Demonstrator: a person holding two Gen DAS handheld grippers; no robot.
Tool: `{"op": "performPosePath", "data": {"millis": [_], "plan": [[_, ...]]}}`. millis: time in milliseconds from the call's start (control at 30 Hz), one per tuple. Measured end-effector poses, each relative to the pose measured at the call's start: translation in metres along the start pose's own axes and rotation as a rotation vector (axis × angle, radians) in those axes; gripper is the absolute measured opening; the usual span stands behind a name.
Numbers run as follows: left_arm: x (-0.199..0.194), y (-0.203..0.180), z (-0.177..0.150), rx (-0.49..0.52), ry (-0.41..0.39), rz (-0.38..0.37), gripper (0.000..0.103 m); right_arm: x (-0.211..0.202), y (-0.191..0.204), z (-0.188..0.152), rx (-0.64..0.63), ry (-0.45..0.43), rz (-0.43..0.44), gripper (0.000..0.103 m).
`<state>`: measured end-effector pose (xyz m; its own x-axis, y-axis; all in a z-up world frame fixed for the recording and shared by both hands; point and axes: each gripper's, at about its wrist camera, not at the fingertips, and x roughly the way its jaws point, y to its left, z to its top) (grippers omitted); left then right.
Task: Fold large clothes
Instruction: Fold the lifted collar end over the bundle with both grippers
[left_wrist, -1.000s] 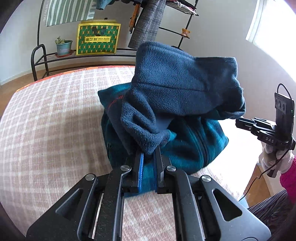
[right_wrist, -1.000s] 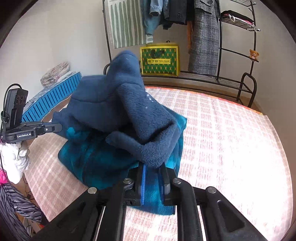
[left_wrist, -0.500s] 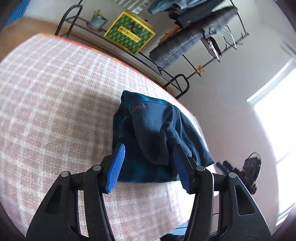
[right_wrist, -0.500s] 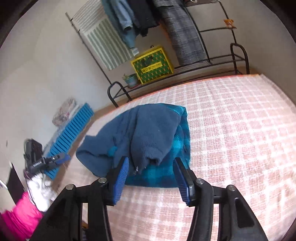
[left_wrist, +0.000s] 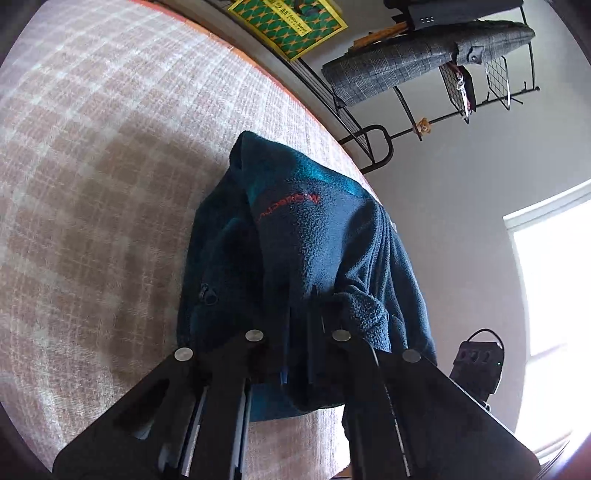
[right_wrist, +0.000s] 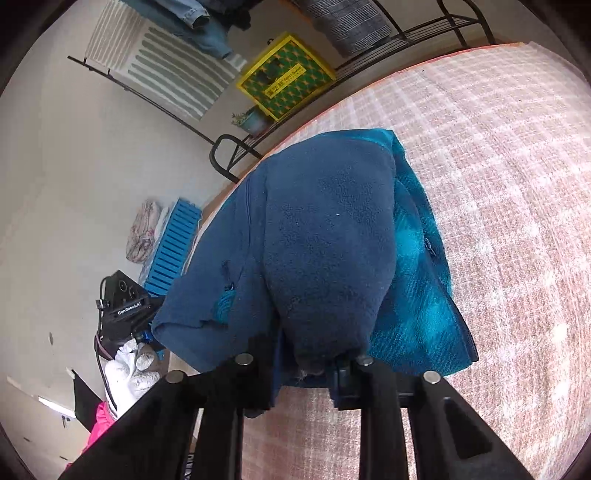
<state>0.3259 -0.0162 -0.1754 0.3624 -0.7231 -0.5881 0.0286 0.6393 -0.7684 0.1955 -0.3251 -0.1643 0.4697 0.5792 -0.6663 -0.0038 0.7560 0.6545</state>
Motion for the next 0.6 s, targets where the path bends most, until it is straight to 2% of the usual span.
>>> {"op": "performPosePath", "data": {"millis": [167,233,333,400,567,600], "plan": [[-0.042,-0.017,-0.002,0.094,-0.053,-0.006,0.003,-0.043,0.006,0.001,-0.03,-0.042,0.096,0.005],[-0.044,-0.009,-0.006,0.119,-0.055,0.038,0.003,-0.052,0.0,-0.005,-0.048,-0.047,0.092,0.005],[-0.022,0.018,-0.018,0.08,0.008,0.105,0.003,-0.027,-0.032,-0.024,0.029,0.051,0.029,0.005],[-0.015,0.025,-0.023,0.093,0.013,0.138,0.003,-0.008,-0.044,-0.038,0.037,0.116,-0.031,0.004],[-0.027,0.004,-0.026,0.205,-0.003,0.212,0.005,-0.015,-0.032,-0.038,-0.045,0.095,-0.105,0.004],[-0.032,-0.002,-0.026,0.224,-0.014,0.241,0.009,-0.019,-0.03,-0.037,-0.065,0.091,-0.144,0.008]]}}
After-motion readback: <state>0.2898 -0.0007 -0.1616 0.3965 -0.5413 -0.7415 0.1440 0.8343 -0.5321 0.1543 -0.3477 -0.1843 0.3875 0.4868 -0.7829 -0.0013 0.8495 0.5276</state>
